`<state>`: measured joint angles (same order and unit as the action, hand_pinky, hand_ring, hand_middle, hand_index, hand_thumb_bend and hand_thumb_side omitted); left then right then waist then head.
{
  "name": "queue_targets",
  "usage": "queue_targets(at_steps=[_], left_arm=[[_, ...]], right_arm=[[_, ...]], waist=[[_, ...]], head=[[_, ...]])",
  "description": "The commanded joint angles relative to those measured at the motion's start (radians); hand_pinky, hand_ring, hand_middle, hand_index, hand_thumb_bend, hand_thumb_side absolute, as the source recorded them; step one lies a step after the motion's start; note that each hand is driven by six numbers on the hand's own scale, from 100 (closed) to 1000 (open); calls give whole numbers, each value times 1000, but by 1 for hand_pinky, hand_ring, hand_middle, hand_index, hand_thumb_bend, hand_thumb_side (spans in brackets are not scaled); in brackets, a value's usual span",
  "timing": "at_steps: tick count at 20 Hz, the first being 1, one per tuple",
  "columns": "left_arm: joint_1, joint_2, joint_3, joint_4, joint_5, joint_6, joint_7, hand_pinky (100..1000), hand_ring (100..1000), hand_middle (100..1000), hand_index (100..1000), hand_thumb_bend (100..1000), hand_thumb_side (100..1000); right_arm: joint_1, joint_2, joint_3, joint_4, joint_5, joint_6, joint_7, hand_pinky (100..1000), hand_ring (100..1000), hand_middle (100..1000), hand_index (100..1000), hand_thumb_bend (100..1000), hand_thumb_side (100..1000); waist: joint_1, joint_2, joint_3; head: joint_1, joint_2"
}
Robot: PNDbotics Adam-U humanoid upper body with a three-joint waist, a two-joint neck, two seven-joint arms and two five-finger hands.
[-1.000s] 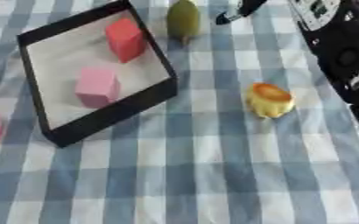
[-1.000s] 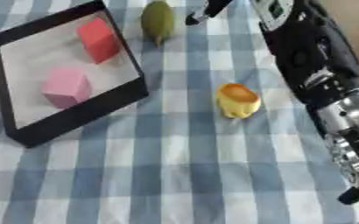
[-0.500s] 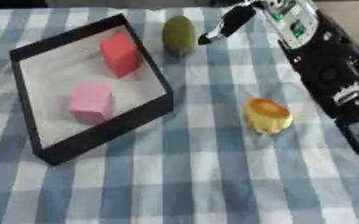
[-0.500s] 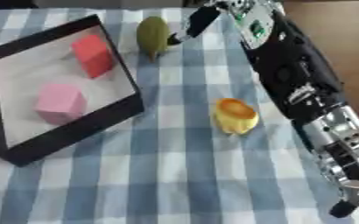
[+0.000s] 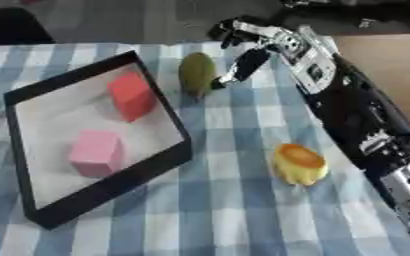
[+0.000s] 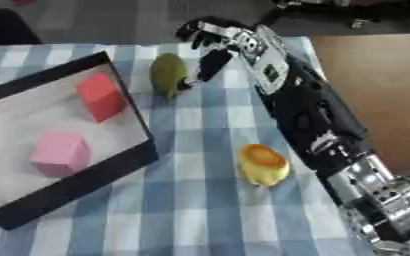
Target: Pick up objects on the table and place them in the box.
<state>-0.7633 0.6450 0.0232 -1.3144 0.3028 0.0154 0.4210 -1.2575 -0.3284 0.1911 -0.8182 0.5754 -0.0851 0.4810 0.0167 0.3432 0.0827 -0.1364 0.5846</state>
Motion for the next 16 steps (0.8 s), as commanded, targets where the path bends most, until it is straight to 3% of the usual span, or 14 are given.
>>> queue_targets(at_steps=[1, 8, 16], left_arm=[[-22, 21, 4, -25, -2, -1, -3, 793, 813, 761, 923, 328, 893], [-24, 17, 5, -27, 1, 0, -3, 793, 812, 761, 923, 327, 895], [-35, 10, 3, -33, 4, 0, -5, 795, 810, 760, 920, 323, 900]], right_arm=[[-19, -5, -8, -8, 2, -1, -10, 875, 813, 842, 888, 664, 195], [-20, 4, -6, -1, 3, -3, -12, 873, 809, 839, 887, 658, 191], [-13, -2, -16, 17, 35, 4, -41, 871, 808, 834, 884, 643, 191]], waist=[[-8, -2, 7], [-8, 11, 16], [-14, 43, 45]], head=[[-13, -13], [-19, 19], [-38, 7]])
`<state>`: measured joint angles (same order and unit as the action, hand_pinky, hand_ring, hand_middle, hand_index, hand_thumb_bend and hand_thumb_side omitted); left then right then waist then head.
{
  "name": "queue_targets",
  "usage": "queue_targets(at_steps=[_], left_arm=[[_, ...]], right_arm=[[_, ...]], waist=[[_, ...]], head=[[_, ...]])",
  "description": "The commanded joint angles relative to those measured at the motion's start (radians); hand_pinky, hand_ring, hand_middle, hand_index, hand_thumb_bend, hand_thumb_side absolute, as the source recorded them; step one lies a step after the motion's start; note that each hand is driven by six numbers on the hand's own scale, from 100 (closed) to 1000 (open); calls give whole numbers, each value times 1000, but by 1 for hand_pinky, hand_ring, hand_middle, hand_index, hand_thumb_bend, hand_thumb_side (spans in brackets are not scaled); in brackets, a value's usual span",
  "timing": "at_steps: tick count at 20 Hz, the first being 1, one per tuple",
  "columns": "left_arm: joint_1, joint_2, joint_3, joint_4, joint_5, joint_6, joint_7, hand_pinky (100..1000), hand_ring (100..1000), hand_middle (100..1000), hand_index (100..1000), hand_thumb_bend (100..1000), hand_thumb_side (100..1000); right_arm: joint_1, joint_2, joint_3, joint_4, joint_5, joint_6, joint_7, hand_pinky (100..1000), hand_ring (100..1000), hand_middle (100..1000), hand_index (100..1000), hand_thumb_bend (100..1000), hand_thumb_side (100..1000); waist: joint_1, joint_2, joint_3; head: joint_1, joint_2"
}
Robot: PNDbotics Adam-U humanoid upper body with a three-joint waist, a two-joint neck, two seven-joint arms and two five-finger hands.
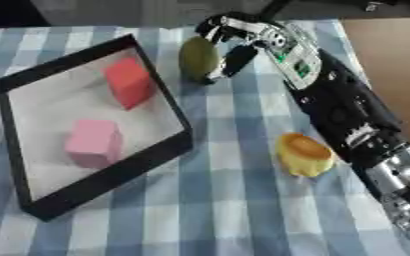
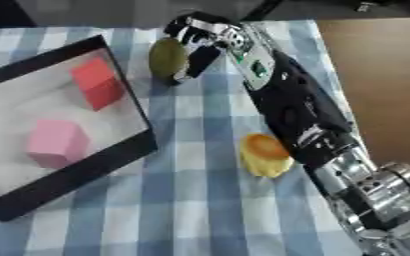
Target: Pick up objects on the table and place them in the box.
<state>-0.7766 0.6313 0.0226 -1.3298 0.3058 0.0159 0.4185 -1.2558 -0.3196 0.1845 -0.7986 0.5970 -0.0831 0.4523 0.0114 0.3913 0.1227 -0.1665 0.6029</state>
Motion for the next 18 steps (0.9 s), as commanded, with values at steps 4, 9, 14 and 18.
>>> queue_targets(at_steps=[4, 9, 14, 18], left_arm=[[-23, 25, 5, -20, 4, -1, -1, 795, 810, 759, 920, 320, 901], [-19, 25, 5, -19, 6, 1, 0, 796, 810, 758, 920, 318, 904], [-20, 22, 3, -19, 5, 1, -2, 796, 810, 757, 919, 315, 904], [-22, 22, 5, -20, 4, 0, 0, 796, 810, 755, 918, 312, 903]], right_arm=[[-13, -15, -15, 6, 33, 8, -35, 869, 804, 824, 879, 625, 191], [-12, -15, -21, 10, 29, 20, -64, 854, 775, 763, 821, 559, 157], [-12, -16, -10, -3, 6, 32, -122, 841, 695, 573, 689, 251, 100], [-9, -20, -4, -13, 46, 27, -200, 827, 633, 481, 626, 257, 100]], waist=[[-11, 9, 21], [-13, 17, 25], [-14, 16, 25], [-15, 14, 27]], head=[[-15, -16], [-12, -10], [-16, -6], [-18, -4]])
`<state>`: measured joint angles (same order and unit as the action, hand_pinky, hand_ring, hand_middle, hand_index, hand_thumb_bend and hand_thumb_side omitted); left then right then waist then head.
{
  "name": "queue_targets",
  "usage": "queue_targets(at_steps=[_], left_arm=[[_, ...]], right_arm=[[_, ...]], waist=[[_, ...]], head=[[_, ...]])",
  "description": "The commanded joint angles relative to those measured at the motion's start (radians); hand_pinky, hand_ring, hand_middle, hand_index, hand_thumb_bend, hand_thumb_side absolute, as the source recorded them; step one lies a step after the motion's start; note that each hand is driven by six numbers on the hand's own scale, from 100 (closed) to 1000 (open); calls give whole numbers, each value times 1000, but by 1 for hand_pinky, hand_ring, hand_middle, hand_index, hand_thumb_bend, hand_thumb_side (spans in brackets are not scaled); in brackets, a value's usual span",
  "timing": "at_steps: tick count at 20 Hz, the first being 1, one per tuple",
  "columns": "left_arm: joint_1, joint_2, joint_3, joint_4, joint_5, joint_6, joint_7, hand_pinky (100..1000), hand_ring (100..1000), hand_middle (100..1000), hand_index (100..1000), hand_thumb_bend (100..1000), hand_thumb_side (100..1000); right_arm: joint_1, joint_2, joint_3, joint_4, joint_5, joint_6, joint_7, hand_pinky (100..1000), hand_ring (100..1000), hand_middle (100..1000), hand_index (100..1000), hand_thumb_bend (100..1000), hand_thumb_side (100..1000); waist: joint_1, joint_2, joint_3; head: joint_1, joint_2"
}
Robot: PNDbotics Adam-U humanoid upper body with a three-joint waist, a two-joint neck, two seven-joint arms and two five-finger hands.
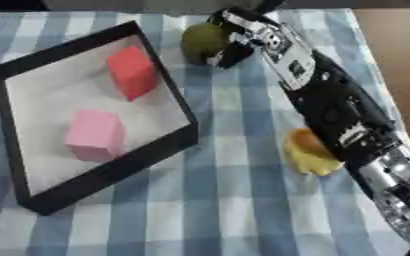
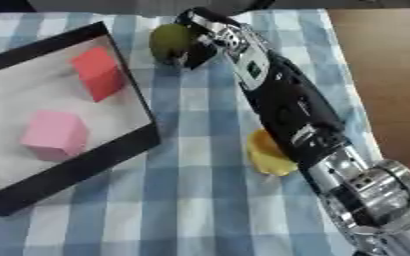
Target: Pick up objects on the table and place them in the box.
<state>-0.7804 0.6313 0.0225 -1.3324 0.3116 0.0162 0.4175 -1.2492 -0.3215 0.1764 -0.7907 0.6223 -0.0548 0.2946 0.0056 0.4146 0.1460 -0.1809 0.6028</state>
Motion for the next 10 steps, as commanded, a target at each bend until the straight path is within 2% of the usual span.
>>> queue_targets(at_steps=[1, 4, 10], left_arm=[[-18, 22, 5, -18, -2, -1, 1, 796, 810, 755, 918, 312, 903], [-17, 22, 5, -18, -2, 0, 2, 797, 810, 752, 917, 311, 901], [-10, 26, 6, -17, -4, 0, 4, 797, 809, 749, 915, 311, 901]], right_arm=[[-14, -19, 5, -20, 30, -5, -58, 823, 626, 473, 620, 264, 100], [-11, -17, 5, -13, 43, -14, -88, 802, 594, 441, 588, 344, 100], [-13, -19, 15, -25, 14, -44, -74, 796, 582, 438, 581, 348, 100]], waist=[[-10, -9, 5], [-11, -11, 6], [-13, -21, 2]], head=[[-4, -4], [-2, -2], [2, 12]])
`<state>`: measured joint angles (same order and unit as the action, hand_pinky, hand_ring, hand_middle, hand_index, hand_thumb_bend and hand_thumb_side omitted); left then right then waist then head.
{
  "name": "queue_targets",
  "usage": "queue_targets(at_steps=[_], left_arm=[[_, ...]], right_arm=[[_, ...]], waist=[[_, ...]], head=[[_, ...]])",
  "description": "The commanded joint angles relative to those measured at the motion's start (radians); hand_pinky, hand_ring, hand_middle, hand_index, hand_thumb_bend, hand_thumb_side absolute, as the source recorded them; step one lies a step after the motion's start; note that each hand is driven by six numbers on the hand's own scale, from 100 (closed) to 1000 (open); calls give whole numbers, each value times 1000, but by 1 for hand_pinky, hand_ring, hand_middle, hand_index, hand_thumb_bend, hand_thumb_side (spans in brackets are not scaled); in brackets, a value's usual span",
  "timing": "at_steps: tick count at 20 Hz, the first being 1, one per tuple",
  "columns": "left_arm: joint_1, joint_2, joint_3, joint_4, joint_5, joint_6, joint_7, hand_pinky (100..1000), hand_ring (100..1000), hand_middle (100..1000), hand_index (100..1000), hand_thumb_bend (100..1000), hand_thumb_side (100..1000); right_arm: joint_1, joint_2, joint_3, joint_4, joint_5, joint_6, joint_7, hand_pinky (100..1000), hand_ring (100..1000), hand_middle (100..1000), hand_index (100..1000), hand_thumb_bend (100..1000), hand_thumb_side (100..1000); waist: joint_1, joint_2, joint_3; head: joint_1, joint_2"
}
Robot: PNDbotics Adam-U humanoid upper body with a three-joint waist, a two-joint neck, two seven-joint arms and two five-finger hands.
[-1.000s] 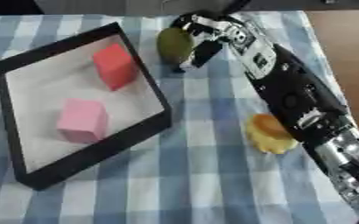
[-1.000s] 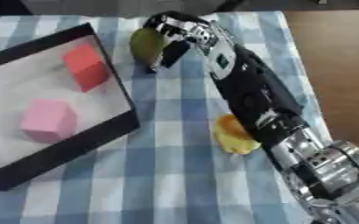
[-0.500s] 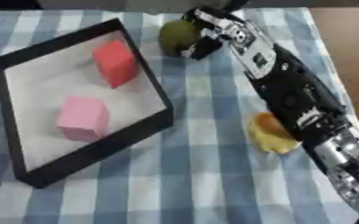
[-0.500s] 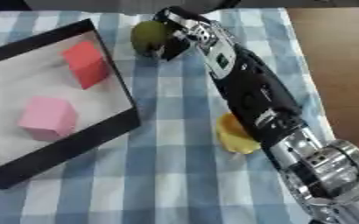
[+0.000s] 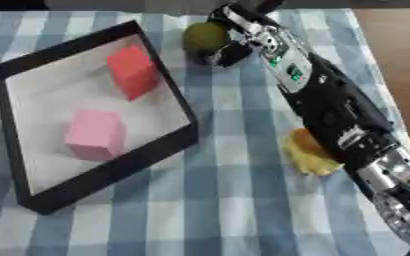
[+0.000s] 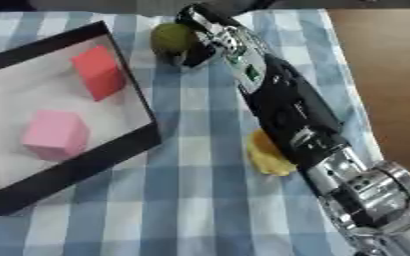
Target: Pick up objects on the table and place them in the box.
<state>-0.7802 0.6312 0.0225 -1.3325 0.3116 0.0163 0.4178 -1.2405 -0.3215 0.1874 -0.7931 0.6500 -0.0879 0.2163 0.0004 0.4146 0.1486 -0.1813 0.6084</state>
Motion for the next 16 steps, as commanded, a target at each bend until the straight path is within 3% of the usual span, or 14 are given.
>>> queue_targets(at_steps=[1, 7, 16], left_arm=[[-7, 27, 7, -16, -4, 0, 4, 797, 809, 749, 915, 311, 901], [18, 46, 18, -8, -7, -2, 15, 798, 810, 750, 915, 312, 894], [46, 65, 25, 29, -7, -1, 24, 795, 804, 745, 909, 311, 891]], right_arm=[[-23, -20, 8, -31, -20, -13, 8, 796, 582, 438, 582, 347, 100], [-43, -28, 36, -126, -81, -3, 28, 791, 558, 439, 581, 340, 100], [-67, 18, 137, -385, -196, 31, 83, 782, 540, 441, 576, 306, 100]], waist=[[-8, -25, -3], [-5, -66, -24], [0, -132, -43]], head=[[5, 11], [12, 58], [3, 101]])
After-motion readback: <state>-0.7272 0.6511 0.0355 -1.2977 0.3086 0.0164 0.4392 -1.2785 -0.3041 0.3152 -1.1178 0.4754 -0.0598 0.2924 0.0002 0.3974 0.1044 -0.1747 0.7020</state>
